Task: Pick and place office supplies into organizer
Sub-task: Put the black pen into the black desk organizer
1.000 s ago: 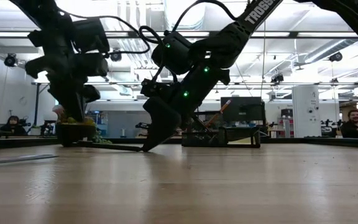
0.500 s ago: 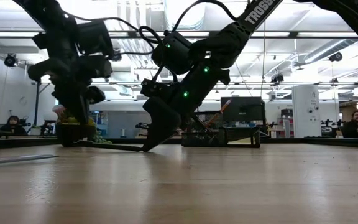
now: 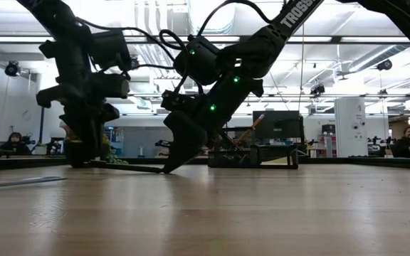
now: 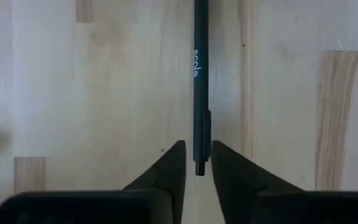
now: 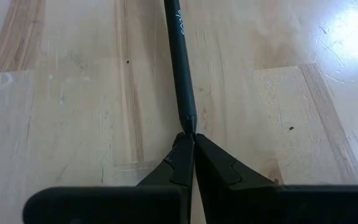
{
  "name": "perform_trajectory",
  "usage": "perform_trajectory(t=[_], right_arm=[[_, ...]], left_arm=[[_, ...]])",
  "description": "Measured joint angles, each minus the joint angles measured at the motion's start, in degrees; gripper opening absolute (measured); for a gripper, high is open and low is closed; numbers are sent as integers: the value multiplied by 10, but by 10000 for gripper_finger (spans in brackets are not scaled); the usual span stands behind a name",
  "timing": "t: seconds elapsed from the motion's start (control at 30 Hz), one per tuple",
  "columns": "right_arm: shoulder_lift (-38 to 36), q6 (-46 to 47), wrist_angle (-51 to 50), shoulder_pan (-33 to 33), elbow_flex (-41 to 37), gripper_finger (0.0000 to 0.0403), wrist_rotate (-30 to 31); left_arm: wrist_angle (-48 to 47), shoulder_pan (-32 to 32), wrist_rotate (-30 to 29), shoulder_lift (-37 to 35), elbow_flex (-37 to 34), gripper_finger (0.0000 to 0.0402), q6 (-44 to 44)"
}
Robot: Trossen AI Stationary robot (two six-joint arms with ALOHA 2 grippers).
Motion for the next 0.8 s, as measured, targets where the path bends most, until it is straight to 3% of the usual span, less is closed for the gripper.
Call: perform_trajectory(t=[0.27,0.8], right_arm=[[0,0,0,0,0,9,0],[0,0,0,0,0,9,0]], left_arm=[[0,-3,7,0,-1,113,-1],[30,-6,7,49,-14,116,4]])
